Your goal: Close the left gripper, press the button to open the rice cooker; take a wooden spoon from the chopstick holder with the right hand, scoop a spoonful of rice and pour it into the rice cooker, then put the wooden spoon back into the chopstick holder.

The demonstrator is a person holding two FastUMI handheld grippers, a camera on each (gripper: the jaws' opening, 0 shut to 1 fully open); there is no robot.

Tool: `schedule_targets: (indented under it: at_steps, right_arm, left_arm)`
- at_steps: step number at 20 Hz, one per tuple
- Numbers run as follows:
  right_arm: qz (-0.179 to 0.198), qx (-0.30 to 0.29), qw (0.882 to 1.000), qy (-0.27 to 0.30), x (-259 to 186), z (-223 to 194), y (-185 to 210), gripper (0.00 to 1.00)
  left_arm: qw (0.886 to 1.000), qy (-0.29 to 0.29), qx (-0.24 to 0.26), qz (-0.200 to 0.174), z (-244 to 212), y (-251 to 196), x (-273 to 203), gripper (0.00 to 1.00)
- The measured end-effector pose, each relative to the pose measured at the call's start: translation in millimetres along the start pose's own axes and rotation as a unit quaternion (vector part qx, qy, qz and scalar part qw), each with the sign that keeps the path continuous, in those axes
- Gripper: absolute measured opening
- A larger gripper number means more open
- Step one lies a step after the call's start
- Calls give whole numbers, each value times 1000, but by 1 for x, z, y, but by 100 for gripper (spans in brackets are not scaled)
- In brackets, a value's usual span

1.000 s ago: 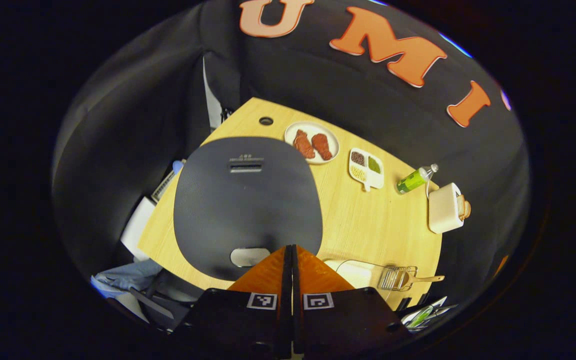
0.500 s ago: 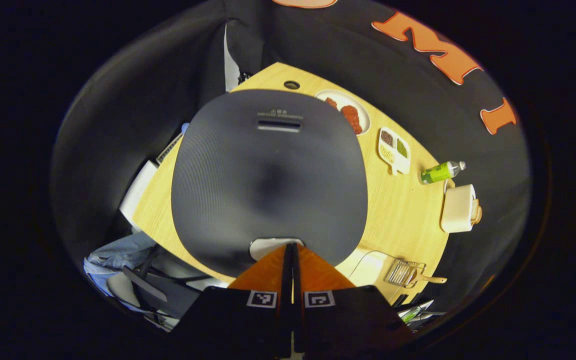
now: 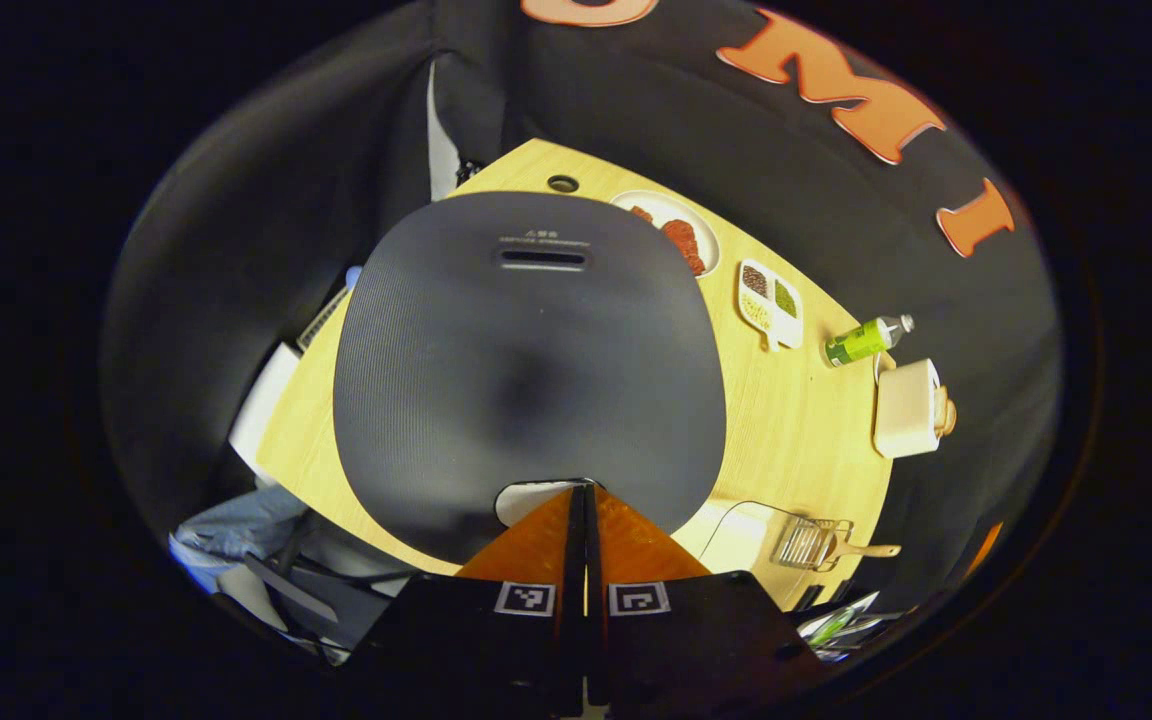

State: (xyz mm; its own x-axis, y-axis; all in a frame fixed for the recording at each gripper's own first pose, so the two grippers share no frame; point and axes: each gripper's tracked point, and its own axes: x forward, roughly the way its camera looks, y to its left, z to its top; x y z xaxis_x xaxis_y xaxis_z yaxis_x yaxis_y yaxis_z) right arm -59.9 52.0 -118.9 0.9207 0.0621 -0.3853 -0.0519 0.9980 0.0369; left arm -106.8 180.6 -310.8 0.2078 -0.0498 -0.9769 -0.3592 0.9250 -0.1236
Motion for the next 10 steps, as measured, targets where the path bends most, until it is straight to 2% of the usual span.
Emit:
schedule_targets:
  at_steps: [1,5,6,7,10]
  right_arm:
    - [0,0,1000,4,1,-3,0,91]
    - [3,9,999,42,6,-27,0,92]
    - [4,13,998,53,7,-34,1,91]
    - [6,18,998,63,8,-41,2,91]
    - [8,36,996,85,11,-57,3,91]
  left_arm:
    - [1000,-18,18,4,3,-2,-6,6]
    - [990,-113,73,31,31,-14,-40,6]
    - [986,-144,81,37,40,-16,-52,2]
    - [979,-179,90,41,54,-18,-64,6]
    - [955,-269,101,71,84,-12,-97,6]
